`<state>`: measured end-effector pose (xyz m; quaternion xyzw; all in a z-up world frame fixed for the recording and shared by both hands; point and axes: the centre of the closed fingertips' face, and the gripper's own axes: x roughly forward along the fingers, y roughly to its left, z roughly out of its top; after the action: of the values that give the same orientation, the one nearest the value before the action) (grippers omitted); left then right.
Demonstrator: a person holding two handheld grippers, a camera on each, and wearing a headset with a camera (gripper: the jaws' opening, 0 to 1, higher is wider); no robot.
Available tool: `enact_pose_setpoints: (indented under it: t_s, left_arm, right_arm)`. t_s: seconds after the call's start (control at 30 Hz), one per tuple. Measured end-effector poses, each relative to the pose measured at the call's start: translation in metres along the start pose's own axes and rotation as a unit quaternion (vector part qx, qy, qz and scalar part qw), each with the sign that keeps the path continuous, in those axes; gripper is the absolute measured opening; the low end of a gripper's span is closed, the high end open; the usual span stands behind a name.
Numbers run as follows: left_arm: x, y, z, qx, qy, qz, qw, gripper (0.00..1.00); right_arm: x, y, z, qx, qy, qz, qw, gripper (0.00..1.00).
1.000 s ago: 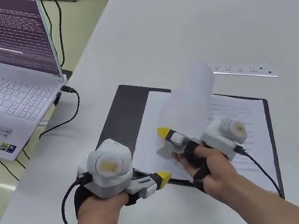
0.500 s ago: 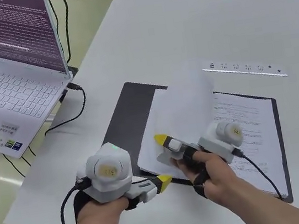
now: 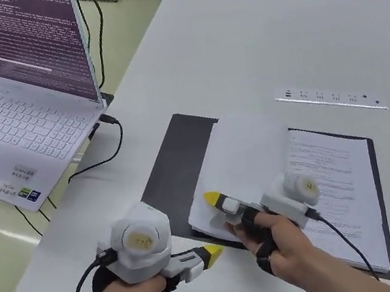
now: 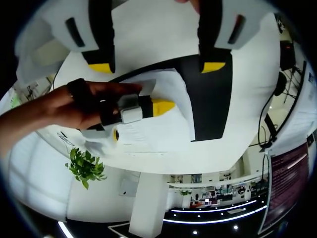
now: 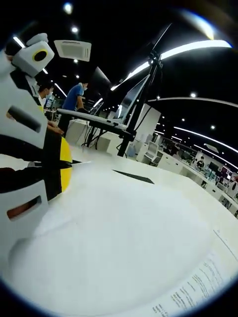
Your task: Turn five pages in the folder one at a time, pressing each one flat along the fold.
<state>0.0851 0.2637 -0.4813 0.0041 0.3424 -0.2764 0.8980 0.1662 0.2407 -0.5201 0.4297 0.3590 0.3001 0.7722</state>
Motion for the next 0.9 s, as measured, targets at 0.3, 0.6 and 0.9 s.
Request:
enact_pose_setpoints:
  t_s: [0.3, 0.6, 0.9]
  left_arm:
    - [-0.001, 0.007, 0.005, -0.003, -0.006, 0.005, 1.0000, 0.67]
    - [-0.002, 0.011, 0.000, -0.009, -0.003, 0.008, 0.9999, 0.67]
    - [-0.002, 0.015, 0.000, -0.011, 0.000, 0.010, 0.9999, 0.66]
  right_arm:
    - [0.003, -0.006, -0.009, 0.004, 0.011, -0.010, 0.9999, 0.00]
    - [0.007, -0.019, -0.017, 0.015, 0.018, -0.024, 0.9994, 0.00]
    - [0.010, -0.026, -0.025, 0.032, 0.018, -0.030, 0.9989, 0.06]
